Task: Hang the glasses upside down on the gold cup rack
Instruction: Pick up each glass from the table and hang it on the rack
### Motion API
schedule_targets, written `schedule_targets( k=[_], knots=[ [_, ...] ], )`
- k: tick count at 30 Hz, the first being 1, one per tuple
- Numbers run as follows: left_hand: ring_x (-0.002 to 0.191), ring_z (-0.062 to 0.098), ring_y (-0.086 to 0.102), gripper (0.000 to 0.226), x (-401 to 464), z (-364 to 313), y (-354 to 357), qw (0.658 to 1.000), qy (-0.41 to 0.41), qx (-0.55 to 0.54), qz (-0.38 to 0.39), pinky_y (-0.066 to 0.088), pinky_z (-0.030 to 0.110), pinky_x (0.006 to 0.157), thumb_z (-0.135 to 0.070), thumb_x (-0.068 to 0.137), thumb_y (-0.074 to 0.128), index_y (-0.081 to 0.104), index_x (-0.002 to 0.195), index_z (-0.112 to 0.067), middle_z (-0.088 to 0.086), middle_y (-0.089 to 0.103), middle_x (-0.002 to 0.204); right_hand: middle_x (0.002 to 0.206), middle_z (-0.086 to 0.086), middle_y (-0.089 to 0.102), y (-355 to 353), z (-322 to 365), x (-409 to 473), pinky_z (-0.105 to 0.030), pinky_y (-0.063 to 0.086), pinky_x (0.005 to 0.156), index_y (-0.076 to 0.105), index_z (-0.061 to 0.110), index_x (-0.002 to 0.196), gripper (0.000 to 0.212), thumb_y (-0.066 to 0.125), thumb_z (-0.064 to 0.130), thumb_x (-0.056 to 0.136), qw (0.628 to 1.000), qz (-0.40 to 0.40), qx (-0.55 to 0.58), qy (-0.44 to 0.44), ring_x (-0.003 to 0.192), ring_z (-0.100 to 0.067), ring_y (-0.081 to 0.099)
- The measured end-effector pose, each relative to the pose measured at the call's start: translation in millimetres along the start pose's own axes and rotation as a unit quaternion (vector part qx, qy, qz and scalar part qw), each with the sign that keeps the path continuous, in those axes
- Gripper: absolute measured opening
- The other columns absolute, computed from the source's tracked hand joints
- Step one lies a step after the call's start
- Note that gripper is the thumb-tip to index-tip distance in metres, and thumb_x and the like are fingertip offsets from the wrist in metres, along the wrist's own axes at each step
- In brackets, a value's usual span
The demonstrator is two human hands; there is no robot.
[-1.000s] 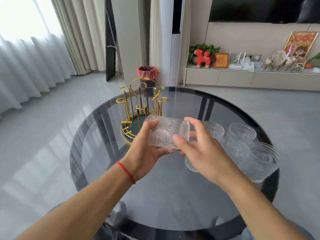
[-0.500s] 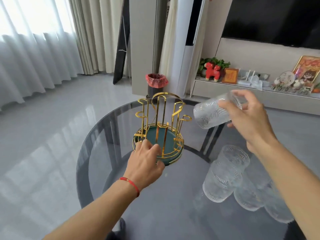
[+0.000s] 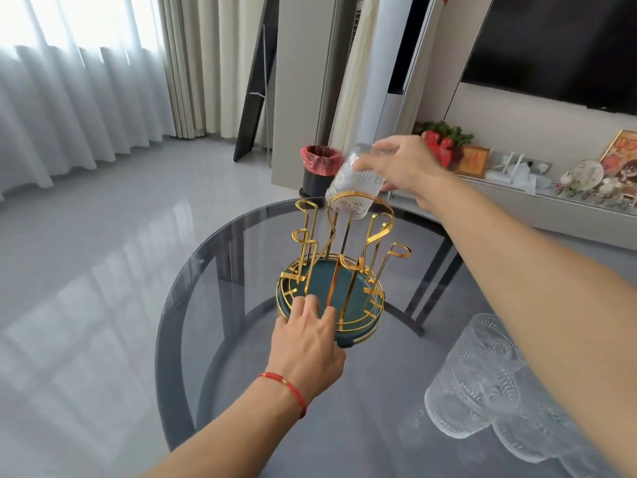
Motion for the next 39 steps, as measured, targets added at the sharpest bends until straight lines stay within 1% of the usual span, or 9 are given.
schedule_targets(
  k=[4,10,15,21,24,28,32,36,39],
  knots=[
    [0.123,0.025,0.039,0.047,-1.9,0.3,0.7,1.0,0.009,0.007,0.002,0.05,0.039,0.09,-0.038,0.091,0.052,0.049,0.135,-0.021,0.004,0.045,0.129,0.123,0.001,0.061,15.3,-4.2,9.6,-0.027,0.056,0.069,0.066,0.024,0.134,0.07,0.093,0.032,0.07,0.991,0.126,-0.046,-0.015,0.107,-0.017,0.061],
    [0.124,0.026,0.038,0.049,-2.7,1.0,-0.6,1.0,0.012,0.017,0.01,0.049,0.04,0.09,-0.039,0.091,0.052,0.048,0.137,-0.02,0.005,0.044,0.133,0.125,0.005,0.062,20.7,-8.2,17.1,-0.025,0.061,0.073,0.065,0.032,0.13,0.069,0.094,0.016,0.07,0.948,0.304,-0.097,0.002,0.112,-0.017,0.063],
    [0.125,0.026,0.038,0.052,-2.4,-0.9,-0.4,0.999,0.009,0.029,0.019,0.049,0.04,0.091,-0.04,0.091,0.053,0.047,0.138,-0.019,0.007,0.044,0.135,0.119,0.016,0.058,25.7,-13.3,20.9,-0.017,0.055,0.064,0.063,0.035,0.131,0.072,0.093,0.01,0.07,0.932,0.339,-0.129,0.01,0.106,-0.006,0.057],
    [0.125,0.027,0.038,0.049,-2.1,-0.7,-0.3,0.999,0.011,0.031,0.021,0.048,0.039,0.09,-0.04,0.091,0.053,0.048,0.136,-0.02,0.006,0.044,0.134,0.144,0.005,0.052,22.1,-16.2,18.8,-0.029,0.05,0.088,0.053,0.032,0.148,0.081,0.087,0.006,0.079,0.925,0.363,-0.11,0.022,0.129,-0.018,0.045],
    [0.127,0.028,0.038,0.045,-1.6,-0.5,-3.0,0.999,0.009,0.024,0.024,0.048,0.04,0.09,-0.038,0.092,0.052,0.051,0.135,-0.023,0.007,0.043,0.135,0.153,-0.002,0.051,13.9,-15.0,8.5,-0.044,0.047,0.108,0.049,0.03,0.153,0.073,0.079,0.01,0.09,0.942,0.327,-0.071,0.026,0.138,-0.024,0.048],
    [0.126,0.029,0.039,0.044,-5.4,-8.7,-11.0,0.999,0.0,0.03,0.01,0.049,0.041,0.091,-0.037,0.091,0.053,0.053,0.132,-0.022,0.009,0.043,0.135,0.13,-0.005,0.068,-16.9,-24.2,-22.6,-0.04,0.056,0.097,0.065,0.025,0.137,0.041,0.066,0.012,0.099,0.987,0.143,-0.064,-0.041,0.124,-0.022,0.062],
    [0.107,0.027,0.046,0.036,-14.4,-22.1,-24.4,0.996,-0.006,0.04,-0.077,0.051,0.037,0.076,-0.037,0.087,0.054,0.057,0.118,-0.019,0.007,0.048,0.116,0.108,0.001,0.076,-54.0,-48.9,-79.6,-0.036,0.056,0.096,0.077,0.023,0.113,0.022,0.065,0.014,0.097,0.993,0.013,-0.089,-0.072,0.105,-0.013,0.069],
    [0.085,0.03,0.05,0.026,-27.3,-48.8,-30.3,0.985,0.048,0.026,-0.165,0.047,0.042,0.066,-0.029,0.079,0.064,0.063,0.1,-0.013,0.009,0.056,0.093,0.09,0.01,0.077,-80.9,-79.6,-164.4,-0.014,0.051,0.076,0.079,0.024,0.099,0.016,0.067,0.015,0.092,0.983,-0.027,-0.155,-0.095,0.08,-0.001,0.066],
    [0.091,0.031,0.052,0.032,-40.2,-75.2,-16.2,0.975,0.164,0.002,-0.149,0.047,0.044,0.075,-0.029,0.08,0.064,0.064,0.108,-0.015,0.008,0.058,0.1,0.101,0.014,0.075,-86.2,-102.7,-219.5,-0.008,0.044,0.084,0.076,0.027,0.106,0.016,0.07,0.025,0.092,0.977,0.033,-0.185,-0.105,0.096,0.003,0.062]
  ],
)
Point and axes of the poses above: each hand's wrist, its own x-axis towards the middle knuckle, its own y-axis out of the palm, z = x × y, the point moved 2 cm from there along x, towards the middle knuckle
